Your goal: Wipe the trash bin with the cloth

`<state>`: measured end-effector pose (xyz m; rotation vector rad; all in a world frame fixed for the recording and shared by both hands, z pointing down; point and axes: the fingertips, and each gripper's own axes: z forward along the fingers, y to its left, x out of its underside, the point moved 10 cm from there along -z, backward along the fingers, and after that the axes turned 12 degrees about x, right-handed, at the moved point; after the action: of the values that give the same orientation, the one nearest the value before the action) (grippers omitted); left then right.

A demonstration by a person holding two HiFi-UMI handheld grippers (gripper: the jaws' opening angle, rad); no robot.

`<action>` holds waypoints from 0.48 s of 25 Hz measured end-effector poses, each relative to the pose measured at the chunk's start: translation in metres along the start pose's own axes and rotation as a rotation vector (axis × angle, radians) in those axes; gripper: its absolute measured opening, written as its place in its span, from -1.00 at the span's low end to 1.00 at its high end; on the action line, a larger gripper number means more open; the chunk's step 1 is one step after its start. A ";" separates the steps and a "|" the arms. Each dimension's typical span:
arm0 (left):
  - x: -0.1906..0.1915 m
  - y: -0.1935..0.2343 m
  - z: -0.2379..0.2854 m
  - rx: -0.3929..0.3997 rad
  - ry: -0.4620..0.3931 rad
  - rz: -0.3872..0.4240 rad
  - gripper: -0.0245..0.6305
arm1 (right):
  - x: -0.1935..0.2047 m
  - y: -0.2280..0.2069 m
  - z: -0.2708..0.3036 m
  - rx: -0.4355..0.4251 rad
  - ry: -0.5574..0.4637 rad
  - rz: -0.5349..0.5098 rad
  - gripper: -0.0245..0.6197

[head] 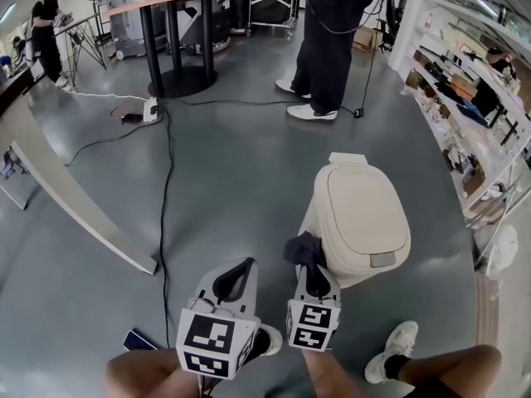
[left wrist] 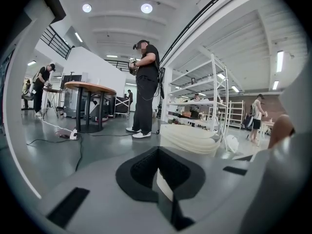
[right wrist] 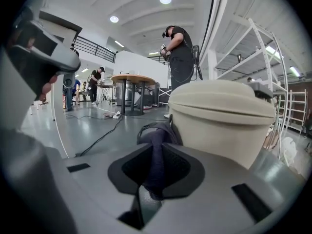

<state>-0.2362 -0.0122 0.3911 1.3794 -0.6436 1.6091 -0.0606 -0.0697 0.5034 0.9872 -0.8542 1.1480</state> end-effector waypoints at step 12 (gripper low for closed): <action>0.011 0.006 0.006 -0.021 0.028 0.040 -0.93 | 0.051 0.020 0.034 0.032 0.094 -0.053 -0.76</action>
<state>-0.2384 -0.0172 0.4047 1.3342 -0.6735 1.6460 -0.0707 -0.0829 0.5661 0.9687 -0.7328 1.1563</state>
